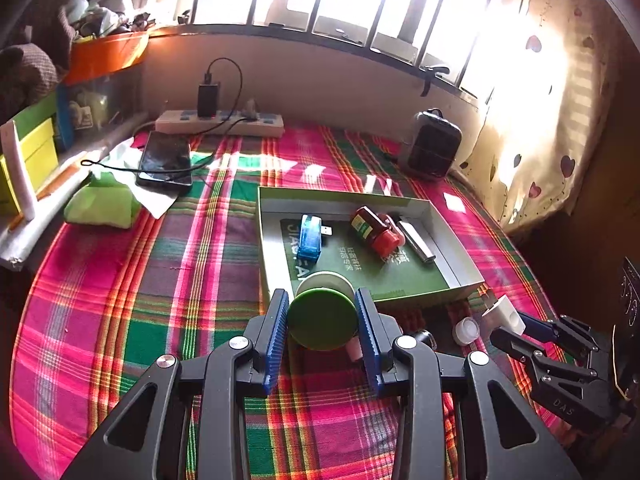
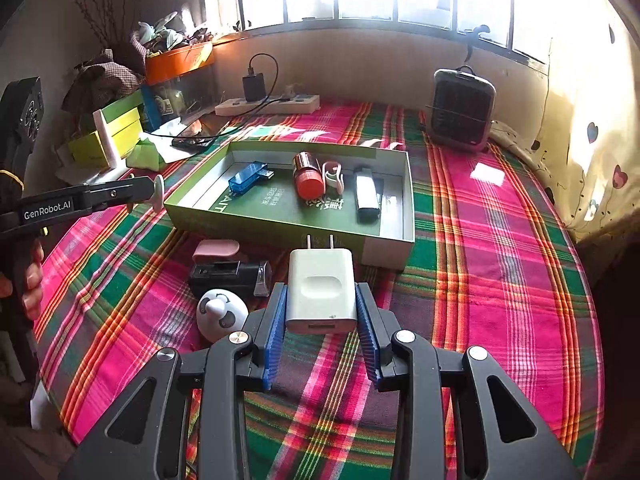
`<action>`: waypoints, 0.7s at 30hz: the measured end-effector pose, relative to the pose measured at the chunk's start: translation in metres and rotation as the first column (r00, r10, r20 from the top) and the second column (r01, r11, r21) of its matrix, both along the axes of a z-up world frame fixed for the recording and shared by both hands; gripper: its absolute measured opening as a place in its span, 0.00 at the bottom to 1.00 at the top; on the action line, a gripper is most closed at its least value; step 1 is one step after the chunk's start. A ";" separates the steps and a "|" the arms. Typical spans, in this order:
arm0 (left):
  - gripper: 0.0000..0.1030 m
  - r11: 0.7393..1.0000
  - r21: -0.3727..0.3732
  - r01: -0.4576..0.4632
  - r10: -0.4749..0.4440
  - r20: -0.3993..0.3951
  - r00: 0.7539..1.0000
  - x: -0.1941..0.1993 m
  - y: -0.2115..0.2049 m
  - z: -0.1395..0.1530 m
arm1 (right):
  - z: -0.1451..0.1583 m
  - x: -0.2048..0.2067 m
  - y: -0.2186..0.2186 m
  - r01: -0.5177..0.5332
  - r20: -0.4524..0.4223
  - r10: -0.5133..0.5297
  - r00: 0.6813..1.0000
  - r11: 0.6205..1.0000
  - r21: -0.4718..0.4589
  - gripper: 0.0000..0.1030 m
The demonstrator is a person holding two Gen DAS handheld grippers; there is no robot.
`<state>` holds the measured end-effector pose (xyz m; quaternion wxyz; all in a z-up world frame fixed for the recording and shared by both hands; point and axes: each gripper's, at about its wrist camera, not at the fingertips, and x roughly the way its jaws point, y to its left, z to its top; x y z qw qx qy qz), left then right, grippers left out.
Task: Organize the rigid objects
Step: 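Carry the charger and spool over the green box with both tools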
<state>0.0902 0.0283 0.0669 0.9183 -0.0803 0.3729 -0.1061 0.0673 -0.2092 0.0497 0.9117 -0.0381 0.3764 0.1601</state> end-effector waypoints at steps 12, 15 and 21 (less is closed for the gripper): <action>0.32 1.000 -0.004 0.019 -0.019 -0.016 1.000 0.030 -0.010 0.001 | 0.010 0.041 -0.004 0.035 0.005 -0.035 0.999 0.999 -0.017 0.34; 0.32 1.000 0.000 0.019 -0.019 -0.020 1.000 0.037 -0.012 -0.001 | 0.011 0.054 -0.005 0.052 0.003 -0.052 0.999 0.998 -0.016 0.34; 0.32 1.000 -0.001 0.017 -0.017 -0.031 0.999 0.048 -0.015 -0.007 | 0.008 0.082 -0.005 0.074 -0.014 -0.074 0.997 0.997 -0.014 0.34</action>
